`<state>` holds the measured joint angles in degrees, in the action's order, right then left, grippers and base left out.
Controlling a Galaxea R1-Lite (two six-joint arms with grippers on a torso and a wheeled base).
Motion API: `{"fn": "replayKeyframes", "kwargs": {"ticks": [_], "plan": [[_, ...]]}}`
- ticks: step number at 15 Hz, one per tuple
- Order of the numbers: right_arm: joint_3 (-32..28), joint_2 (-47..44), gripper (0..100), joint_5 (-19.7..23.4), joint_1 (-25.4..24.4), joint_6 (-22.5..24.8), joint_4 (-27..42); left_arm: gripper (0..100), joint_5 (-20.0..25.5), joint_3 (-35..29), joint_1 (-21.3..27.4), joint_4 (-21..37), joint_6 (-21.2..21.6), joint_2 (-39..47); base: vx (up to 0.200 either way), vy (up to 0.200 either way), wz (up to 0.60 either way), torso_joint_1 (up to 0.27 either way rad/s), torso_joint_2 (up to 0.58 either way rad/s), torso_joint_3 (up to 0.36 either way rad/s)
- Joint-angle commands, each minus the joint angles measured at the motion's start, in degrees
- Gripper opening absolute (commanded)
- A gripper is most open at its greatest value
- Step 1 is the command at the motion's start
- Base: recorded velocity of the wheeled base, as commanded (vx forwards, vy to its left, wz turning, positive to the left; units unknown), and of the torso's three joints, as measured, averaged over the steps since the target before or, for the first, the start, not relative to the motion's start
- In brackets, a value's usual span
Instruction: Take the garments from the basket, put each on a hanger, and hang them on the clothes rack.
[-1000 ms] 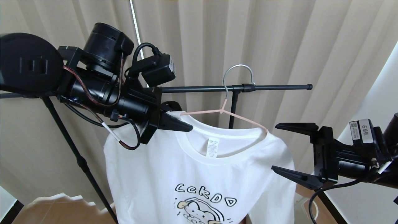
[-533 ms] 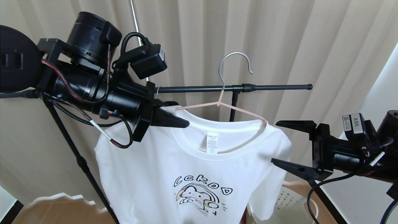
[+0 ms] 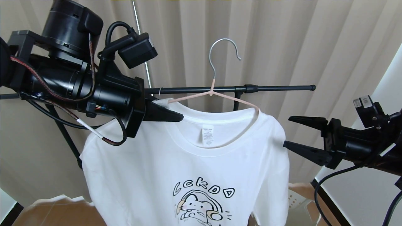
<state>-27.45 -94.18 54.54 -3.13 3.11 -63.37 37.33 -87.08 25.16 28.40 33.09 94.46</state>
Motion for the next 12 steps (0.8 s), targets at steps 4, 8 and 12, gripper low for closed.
{"fn": "replayKeyframes", "kwargs": {"ticks": [4,8,12], "plan": [[1.9,-2.2,100,-1.5,2.2,-0.7,-0.3,0,-0.8,3.0,1.0,-7.1,-3.9,0.9,0.000,0.000,0.00,0.000,0.00,0.000],[0.9,-4.9,100,-3.1,2.2,-0.3,-0.4,0,-3.6,8.6,1.3,-13.1,-7.5,-0.7,0.000,0.000,0.00,0.000,0.00,0.000],[0.7,-8.6,100,-3.7,2.6,2.2,-0.6,0,-4.5,13.4,1.9,-19.3,-10.4,-3.4,0.000,0.000,0.00,0.000,0.00,0.000]]}}
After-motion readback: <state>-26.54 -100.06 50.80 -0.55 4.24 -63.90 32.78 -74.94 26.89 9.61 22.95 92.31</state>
